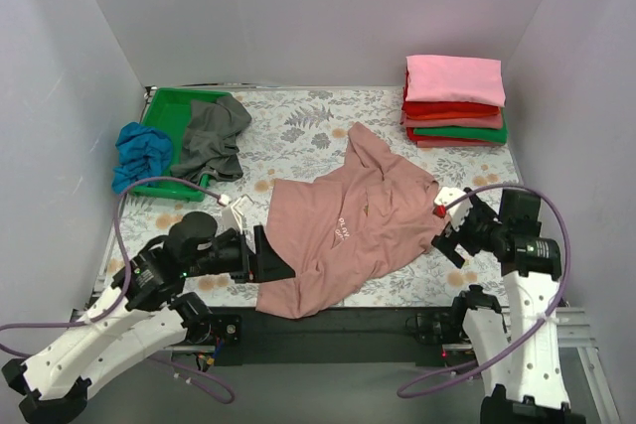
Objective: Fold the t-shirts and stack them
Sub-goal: Flatten the tshirt out
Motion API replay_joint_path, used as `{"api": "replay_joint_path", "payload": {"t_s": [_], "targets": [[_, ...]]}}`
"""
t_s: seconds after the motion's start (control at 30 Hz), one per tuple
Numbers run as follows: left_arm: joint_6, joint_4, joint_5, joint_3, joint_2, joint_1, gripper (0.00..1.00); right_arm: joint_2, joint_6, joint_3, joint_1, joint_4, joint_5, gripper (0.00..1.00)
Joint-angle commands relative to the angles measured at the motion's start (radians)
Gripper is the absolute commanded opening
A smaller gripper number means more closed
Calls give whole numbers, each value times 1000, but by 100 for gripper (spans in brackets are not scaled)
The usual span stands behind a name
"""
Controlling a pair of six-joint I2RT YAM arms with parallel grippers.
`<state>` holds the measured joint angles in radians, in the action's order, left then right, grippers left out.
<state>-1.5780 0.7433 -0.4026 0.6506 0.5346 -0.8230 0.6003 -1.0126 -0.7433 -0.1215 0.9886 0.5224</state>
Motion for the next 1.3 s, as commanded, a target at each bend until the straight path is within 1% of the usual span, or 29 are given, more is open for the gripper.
{"api": "replay_joint_path", "payload": {"t_s": [0.0,0.03,0.1,0.13,0.17,0.2,0.23,0.3,0.33,0.37,0.4,0.43,0.47,0.53,0.57,0.6,0.73,0.77,0.87,0.9,0.93,0.97,1.0,1.07,1.1,1.17,1.23,1.27], "targets": [[12,64,80,109,17,1,73,137,46,-68,-1,-48,45,98],[9,67,128,109,31,1,73,238,57,-89,-1,-44,77,99],[4,45,177,95,82,1,73,343,72,-154,0,-47,190,98],[-2,30,230,89,102,-1,73,451,92,-177,2,-47,235,98],[-4,13,254,83,119,-1,73,507,109,-203,5,-51,293,98],[-2,-34,275,74,149,1,73,563,135,-240,11,-57,313,93],[3,-57,319,67,163,1,73,670,155,-310,37,-70,324,90],[7,-122,360,57,191,1,73,766,277,-382,72,-120,289,84],[15,-139,370,58,212,1,73,847,323,-408,110,-151,259,82],[16,-151,390,60,225,1,73,884,403,-459,120,-209,185,81],[19,-169,390,63,232,1,73,921,432,-484,179,-231,147,78],[22,-177,421,66,243,1,73,990,468,-507,198,-252,107,78],[19,-179,435,66,243,1,73,1021,492,-540,215,-274,35,78],[19,-179,442,61,231,1,73,1103,542,-570,262,-318,-25,77],[15,-173,447,60,222,1,73,1128,557,-582,276,-330,-82,77],[6,-159,462,55,213,1,73,1174,572,-603,299,-344,-97,76],[-22,-122,490,29,142,1,74,1246,601,-623,342,-376,-153,75],[-27,-116,496,20,113,1,75,1256,609,-625,348,-383,-177,73],[-39,-99,515,11,78,1,76,1294,620,-639,367,-387,-188,67],[-40,-93,524,11,64,1,76,1311,623,-651,373,-386,-191,59],[-40,-90,528,11,59,1,77,1317,629,-656,373,-386,-199,53],[-40,-84,531,17,57,1,77,1320,629,-659,375,-387,-196,45],[-39,-81,533,21,57,1,77,1310,628,-659,375,-384,-196,30],[-37,-75,535,27,59,1,77,1281,611,-637,375,-386,-194,17],[-37,-74,532,27,57,1,77,1239,603,-627,373,-384,-193,7],[-37,-78,527,23,54,1,76,1184,574,-570,372,-377,-205,1],[-36,-81,527,21,45,1,77,1080,542,-495,362,-361,-214,1],[-33,-81,527,23,41,1,77,1041,486,-470,355,-322,-222,1]]}}
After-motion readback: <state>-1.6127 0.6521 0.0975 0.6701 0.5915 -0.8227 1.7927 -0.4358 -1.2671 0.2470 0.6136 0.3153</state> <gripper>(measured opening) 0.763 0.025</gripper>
